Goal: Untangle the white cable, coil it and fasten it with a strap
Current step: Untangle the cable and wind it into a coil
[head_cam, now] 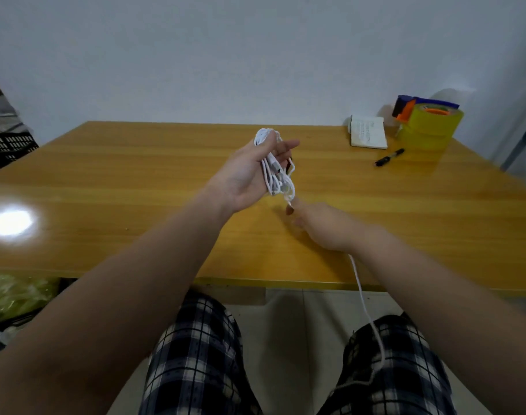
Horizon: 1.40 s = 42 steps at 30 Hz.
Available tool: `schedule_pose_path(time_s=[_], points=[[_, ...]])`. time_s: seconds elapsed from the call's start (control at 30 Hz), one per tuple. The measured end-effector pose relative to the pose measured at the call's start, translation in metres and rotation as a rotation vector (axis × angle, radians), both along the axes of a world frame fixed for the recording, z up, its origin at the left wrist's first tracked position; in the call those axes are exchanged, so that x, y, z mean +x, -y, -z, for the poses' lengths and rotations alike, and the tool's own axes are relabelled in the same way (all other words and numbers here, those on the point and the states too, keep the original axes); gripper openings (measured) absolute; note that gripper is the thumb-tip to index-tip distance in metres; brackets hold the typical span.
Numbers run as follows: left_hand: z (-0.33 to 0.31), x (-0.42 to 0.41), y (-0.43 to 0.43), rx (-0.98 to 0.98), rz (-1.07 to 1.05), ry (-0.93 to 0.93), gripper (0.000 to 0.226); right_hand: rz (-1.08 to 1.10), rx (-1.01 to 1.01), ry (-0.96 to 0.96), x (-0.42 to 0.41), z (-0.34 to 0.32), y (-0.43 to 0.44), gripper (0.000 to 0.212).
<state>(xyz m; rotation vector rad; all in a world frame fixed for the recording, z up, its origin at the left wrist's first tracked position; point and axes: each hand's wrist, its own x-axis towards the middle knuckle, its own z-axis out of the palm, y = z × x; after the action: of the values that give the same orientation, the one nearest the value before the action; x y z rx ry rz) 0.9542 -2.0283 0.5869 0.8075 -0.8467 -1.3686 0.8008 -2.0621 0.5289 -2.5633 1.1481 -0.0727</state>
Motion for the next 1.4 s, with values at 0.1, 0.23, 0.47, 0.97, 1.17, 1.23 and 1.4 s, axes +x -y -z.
schedule_pose_path(time_s=[0.1, 0.23, 0.47, 0.97, 1.17, 1.23, 1.4], points=[[-0.001, 0.002, 0.011, 0.022, -0.102, 0.014, 0.016, -0.064, -0.039, -0.064, 0.0, -0.009, -0.004, 0.036], [0.002, 0.011, 0.023, 0.063, -0.293, 0.059, 0.012, -0.12, -0.204, -0.128, 0.005, -0.024, -0.017, 0.031], [0.013, 0.031, 0.021, 0.122, -0.343, 0.092, 0.019, -0.147, -0.305, -0.03, -0.01, -0.041, -0.013, 0.029], [0.032, -0.001, 0.008, -0.108, -0.069, 0.553, 0.021, -0.205, -0.509, 0.175, -0.014, -0.063, -0.006, 0.028], [0.02, -0.014, -0.001, -0.041, 0.134, 0.552, 0.033, 0.169, -0.627, 0.066, -0.012, -0.075, -0.003, 0.064], [0.015, -0.019, -0.003, -0.058, 0.192, 0.652, 0.055, 0.186, -0.546, 0.104, -0.014, -0.073, 0.002, 0.068], [0.012, -0.021, -0.009, -0.098, 0.037, 0.849, 0.057, 0.075, -0.104, 0.561, -0.032, -0.07, 0.013, 0.051]])
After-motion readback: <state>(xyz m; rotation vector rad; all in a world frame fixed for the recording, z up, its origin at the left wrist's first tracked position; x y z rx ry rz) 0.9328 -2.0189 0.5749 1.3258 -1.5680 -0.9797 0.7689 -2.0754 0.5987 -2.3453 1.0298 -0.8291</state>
